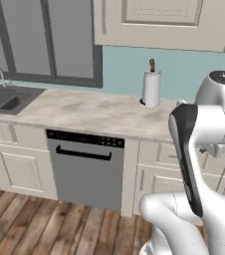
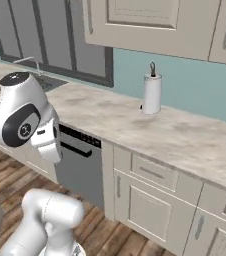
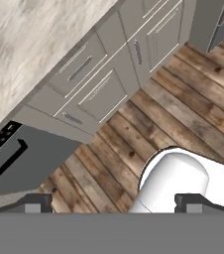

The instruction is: Place the bowl with the sweet potato and broccoli on the top shelf of the fridge. Place the bowl with the chicken drumstick and steak on the second highest shelf of the fridge.

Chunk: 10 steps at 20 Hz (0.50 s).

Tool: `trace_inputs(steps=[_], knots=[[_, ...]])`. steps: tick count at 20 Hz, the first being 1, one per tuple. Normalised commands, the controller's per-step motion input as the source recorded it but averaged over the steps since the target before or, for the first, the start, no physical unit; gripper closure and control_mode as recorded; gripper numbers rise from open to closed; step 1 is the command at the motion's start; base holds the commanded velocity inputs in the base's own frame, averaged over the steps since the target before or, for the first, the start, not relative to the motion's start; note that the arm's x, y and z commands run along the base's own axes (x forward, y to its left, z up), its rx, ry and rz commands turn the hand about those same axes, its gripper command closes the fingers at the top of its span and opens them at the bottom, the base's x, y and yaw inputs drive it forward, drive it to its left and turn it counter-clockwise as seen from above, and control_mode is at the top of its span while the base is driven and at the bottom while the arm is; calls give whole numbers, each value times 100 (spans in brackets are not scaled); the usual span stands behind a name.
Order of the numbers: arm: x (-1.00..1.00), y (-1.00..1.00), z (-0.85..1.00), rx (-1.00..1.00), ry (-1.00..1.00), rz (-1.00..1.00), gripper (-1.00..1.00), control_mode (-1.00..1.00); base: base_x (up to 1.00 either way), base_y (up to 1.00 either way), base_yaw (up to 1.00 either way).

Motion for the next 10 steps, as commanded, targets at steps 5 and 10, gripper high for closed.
trace_inputs(steps=[5, 10], knots=[[0, 0, 0, 0, 0, 0, -100, 100, 31, 100, 29], [0, 0, 0, 0, 0, 0, -100, 100, 52, 100, 30]])
